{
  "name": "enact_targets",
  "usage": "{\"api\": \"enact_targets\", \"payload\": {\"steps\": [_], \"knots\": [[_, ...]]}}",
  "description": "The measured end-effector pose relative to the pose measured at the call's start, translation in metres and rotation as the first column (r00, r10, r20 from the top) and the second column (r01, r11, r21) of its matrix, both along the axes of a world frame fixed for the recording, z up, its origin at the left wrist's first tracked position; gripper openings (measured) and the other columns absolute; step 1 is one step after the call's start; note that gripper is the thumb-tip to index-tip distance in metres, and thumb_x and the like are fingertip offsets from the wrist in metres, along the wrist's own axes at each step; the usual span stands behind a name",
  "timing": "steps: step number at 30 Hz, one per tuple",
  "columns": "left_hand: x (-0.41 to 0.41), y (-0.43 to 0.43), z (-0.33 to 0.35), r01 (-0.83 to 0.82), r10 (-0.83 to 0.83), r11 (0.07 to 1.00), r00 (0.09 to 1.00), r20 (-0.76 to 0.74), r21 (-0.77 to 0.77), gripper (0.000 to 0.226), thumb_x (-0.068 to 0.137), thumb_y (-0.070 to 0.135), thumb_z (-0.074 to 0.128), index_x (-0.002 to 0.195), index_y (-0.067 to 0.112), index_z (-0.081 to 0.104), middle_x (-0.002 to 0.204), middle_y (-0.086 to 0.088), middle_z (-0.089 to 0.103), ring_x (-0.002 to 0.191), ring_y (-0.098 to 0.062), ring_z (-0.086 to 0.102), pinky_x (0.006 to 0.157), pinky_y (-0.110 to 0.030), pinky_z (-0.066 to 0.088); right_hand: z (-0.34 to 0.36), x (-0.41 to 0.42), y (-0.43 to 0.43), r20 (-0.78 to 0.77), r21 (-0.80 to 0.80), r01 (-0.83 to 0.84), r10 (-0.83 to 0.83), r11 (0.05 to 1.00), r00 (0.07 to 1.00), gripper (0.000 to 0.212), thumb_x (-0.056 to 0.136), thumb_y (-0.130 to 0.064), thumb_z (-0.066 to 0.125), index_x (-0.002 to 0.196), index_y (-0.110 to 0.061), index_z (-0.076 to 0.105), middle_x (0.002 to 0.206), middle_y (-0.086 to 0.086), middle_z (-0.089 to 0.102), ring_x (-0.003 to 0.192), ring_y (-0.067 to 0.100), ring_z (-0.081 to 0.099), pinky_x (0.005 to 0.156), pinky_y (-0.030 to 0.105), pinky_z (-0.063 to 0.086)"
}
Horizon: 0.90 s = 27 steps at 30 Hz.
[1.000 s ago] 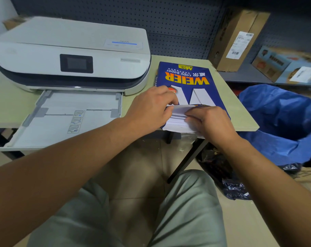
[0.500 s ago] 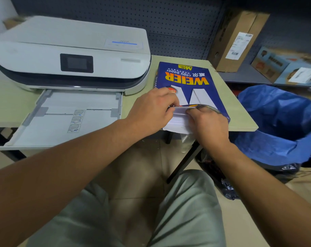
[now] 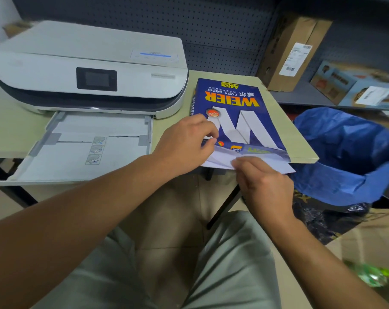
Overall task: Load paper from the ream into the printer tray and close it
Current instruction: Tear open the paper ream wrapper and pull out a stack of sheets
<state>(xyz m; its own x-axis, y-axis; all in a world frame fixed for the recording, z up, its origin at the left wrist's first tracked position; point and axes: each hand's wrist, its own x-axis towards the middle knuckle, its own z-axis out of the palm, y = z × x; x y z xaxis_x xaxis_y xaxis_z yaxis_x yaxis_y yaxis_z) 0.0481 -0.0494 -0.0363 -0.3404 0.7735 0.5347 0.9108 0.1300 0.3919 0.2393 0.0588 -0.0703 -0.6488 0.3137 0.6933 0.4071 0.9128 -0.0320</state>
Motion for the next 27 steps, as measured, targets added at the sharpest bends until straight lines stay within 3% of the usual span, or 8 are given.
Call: {"api": "enact_targets", "payload": {"steps": [4, 7, 10, 13, 17, 21, 24, 27], "knots": [[0.019, -0.018, 0.0, -0.061, 0.071, 0.996, 0.98, 0.183, -0.063, 0.009, 0.087, 0.03, 0.059, 0.093, 0.025, 0.064, 0.081, 0.012, 0.053, 0.081, -0.014, 0.056, 0.066, -0.029, 0.045, -0.007, 0.018, -0.017, -0.025, -0.075, -0.049, 0.047, 0.996, 0.999, 0.022, 0.092, -0.029, 0.057, 0.101, -0.026, 0.077, 0.108, -0.011, 0.077, 0.076, 0.019, 0.076, 0.045, 0.033, 0.052], [0.033, -0.033, -0.002, -0.057, 0.12, 0.981, 0.927, 0.356, -0.184, 0.015, 0.09, 0.039, 0.055, 0.097, 0.027, 0.049, 0.071, 0.006, 0.054, 0.073, -0.022, 0.057, 0.066, -0.036, 0.046, -0.008, 0.031, -0.025, -0.02, -0.096, -0.061, 0.059, 0.994, 0.998, 0.022, 0.091, -0.028, 0.058, 0.101, -0.028, 0.077, 0.109, -0.012, 0.076, 0.078, 0.017, 0.076, 0.046, 0.035, 0.054], [0.044, -0.048, -0.002, -0.028, 0.149, 0.973, 0.836, 0.528, -0.231, 0.021, 0.094, 0.048, 0.047, 0.108, 0.032, 0.048, 0.078, -0.001, 0.061, 0.077, -0.019, 0.061, 0.073, -0.039, 0.051, -0.005, 0.045, -0.034, -0.024, -0.083, -0.077, 0.075, 0.994, 0.997, 0.02, 0.092, -0.028, 0.059, 0.101, -0.027, 0.077, 0.109, -0.011, 0.076, 0.08, 0.015, 0.076, 0.048, 0.033, 0.055], [0.054, -0.06, -0.004, -0.059, 0.148, 0.983, 0.807, 0.572, -0.171, 0.023, 0.092, 0.048, 0.05, 0.113, 0.037, 0.052, 0.093, 0.0, 0.057, 0.086, -0.016, 0.061, 0.078, -0.044, 0.058, -0.005, 0.057, -0.044, -0.039, -0.087, -0.079, 0.076, 0.993, 0.996, 0.022, 0.092, -0.028, 0.056, 0.099, -0.028, 0.077, 0.107, -0.013, 0.076, 0.076, 0.016, 0.075, 0.046, 0.035, 0.054], [0.073, -0.071, -0.013, 0.013, 0.102, 0.989, 0.668, 0.737, -0.149, 0.036, 0.087, 0.03, 0.065, 0.121, 0.04, 0.06, 0.121, 0.006, 0.06, 0.102, -0.016, 0.064, 0.082, -0.038, 0.061, -0.006, 0.075, -0.058, -0.034, -0.084, -0.084, 0.081, 0.993, 0.996, 0.022, 0.091, -0.029, 0.056, 0.1, -0.029, 0.076, 0.109, -0.014, 0.075, 0.074, 0.016, 0.075, 0.045, 0.036, 0.054], [0.093, -0.08, -0.024, -0.016, 0.103, 0.993, 0.59, 0.801, -0.116, 0.043, 0.085, 0.014, 0.07, 0.125, 0.029, 0.066, 0.121, 0.004, 0.066, 0.102, -0.015, 0.066, 0.086, -0.028, 0.056, -0.004, 0.093, -0.073, -0.002, -0.085, -0.06, 0.06, 0.995, 0.998, 0.017, 0.089, -0.034, 0.06, 0.097, -0.031, 0.075, 0.111, -0.013, 0.074, 0.069, 0.018, 0.074, 0.042, 0.032, 0.05], [0.101, -0.085, -0.025, -0.079, 0.14, 0.99, 0.605, 0.784, -0.115, 0.047, 0.084, 0.009, 0.067, 0.129, 0.021, 0.065, 0.112, 0.002, 0.069, 0.085, -0.009, 0.066, 0.07, -0.014, 0.05, 0.009, 0.11, -0.073, -0.046, -0.175, -0.049, 0.041, 0.983, 0.998, 0.031, 0.089, -0.052, 0.062, 0.105, -0.029, 0.074, 0.114, -0.013, 0.072, 0.076, 0.01, 0.07, 0.06, 0.033, 0.057], [0.107, -0.091, -0.022, -0.095, 0.158, 0.987, 0.604, 0.781, -0.126, 0.05, 0.084, 0.007, 0.065, 0.133, 0.017, 0.063, 0.121, 0.0, 0.069, 0.096, -0.013, 0.068, 0.073, -0.014, 0.048, 0.035, 0.119, -0.051, -0.065, -0.322, 0.092, -0.119, 0.942, 0.991, 0.038, 0.093, -0.051, 0.052, 0.12, -0.03, 0.067, 0.119, -0.008, 0.069, 0.078, 0.014, 0.061, 0.075, 0.034, 0.051]]}}
